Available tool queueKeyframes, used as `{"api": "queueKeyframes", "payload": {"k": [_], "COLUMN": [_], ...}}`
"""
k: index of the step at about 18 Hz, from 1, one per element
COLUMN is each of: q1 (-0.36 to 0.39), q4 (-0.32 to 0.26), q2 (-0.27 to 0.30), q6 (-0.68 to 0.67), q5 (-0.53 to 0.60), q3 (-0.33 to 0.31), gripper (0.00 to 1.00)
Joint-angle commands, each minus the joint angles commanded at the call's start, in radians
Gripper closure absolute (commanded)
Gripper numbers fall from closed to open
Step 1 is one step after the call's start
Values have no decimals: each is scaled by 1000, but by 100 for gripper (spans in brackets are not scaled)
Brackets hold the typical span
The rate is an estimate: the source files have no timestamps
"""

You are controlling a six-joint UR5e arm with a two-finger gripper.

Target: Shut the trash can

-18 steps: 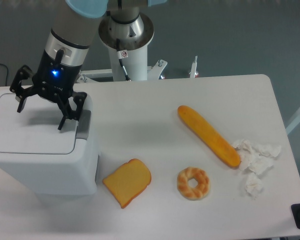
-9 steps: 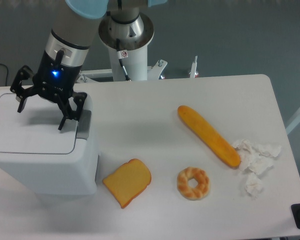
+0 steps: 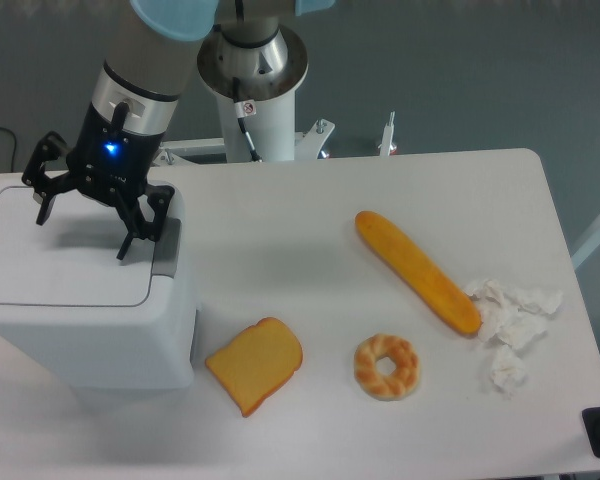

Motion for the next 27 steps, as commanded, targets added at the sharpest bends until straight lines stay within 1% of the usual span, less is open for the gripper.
{"api": "queueKeyframes", "payload": {"k": [8,14,19,21,25,27], "q1": [15,60,161,196,300,351], "q4": [2,6,8,9,9,9], "q2": [8,6,21,21,20,20], "q6": [-12,3,21,81,172,245], "q5": [-20,-18,-18,-17,11,11], "q3": [24,61,83,93,120,127], "gripper": [0,0,0,0,0,0]}}
